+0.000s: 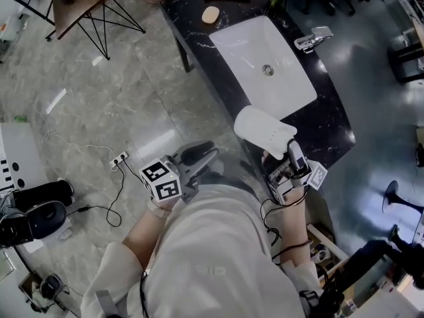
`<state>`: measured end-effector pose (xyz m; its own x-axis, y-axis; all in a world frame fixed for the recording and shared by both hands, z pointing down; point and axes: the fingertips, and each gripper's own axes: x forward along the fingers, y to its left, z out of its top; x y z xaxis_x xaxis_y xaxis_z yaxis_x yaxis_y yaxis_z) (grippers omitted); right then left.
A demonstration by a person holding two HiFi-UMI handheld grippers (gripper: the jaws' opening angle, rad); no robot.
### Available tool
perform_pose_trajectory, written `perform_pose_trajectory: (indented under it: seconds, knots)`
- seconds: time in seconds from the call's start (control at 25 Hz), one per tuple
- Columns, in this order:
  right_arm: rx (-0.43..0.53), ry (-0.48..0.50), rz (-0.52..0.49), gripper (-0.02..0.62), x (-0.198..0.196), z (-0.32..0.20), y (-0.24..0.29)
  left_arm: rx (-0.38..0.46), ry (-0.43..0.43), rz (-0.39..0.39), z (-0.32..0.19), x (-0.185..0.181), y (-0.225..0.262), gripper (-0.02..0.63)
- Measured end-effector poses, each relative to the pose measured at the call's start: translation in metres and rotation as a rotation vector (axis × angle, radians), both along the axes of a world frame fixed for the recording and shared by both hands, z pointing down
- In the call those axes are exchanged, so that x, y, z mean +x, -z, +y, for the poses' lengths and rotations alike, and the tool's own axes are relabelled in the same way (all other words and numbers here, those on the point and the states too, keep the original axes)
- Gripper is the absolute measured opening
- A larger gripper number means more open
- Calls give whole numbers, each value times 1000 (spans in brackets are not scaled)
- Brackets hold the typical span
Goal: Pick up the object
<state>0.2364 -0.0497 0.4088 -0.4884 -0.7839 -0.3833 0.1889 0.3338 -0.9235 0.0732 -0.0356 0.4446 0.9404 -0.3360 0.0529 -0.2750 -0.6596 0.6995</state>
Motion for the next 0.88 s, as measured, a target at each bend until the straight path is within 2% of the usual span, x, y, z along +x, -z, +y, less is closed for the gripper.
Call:
perform_pose_trajectory:
  seconds: [0.16,0.24,0.32,0.4,0.6,0.88]
  knots:
    - [46,56,-33,380,-23,-15,21,-2,62,33,-19,-19,25,121]
    - [69,90,-51,380,-39,-23,32,-8,102,85,-31,-31,40,173]
    - [90,129,-67,380,-56,-29,42,-6,148,135,-44,-44,56,255]
    - [109,173,-81,380,-76,-34,51,10,198,164,-57,-56,72,284]
    - [145,297,-106,380,-125,-41,65,84,272,151,-74,-78,102,302]
    - [181,441,-122,379,-188,-48,82,111,349,107,-78,-117,115,310]
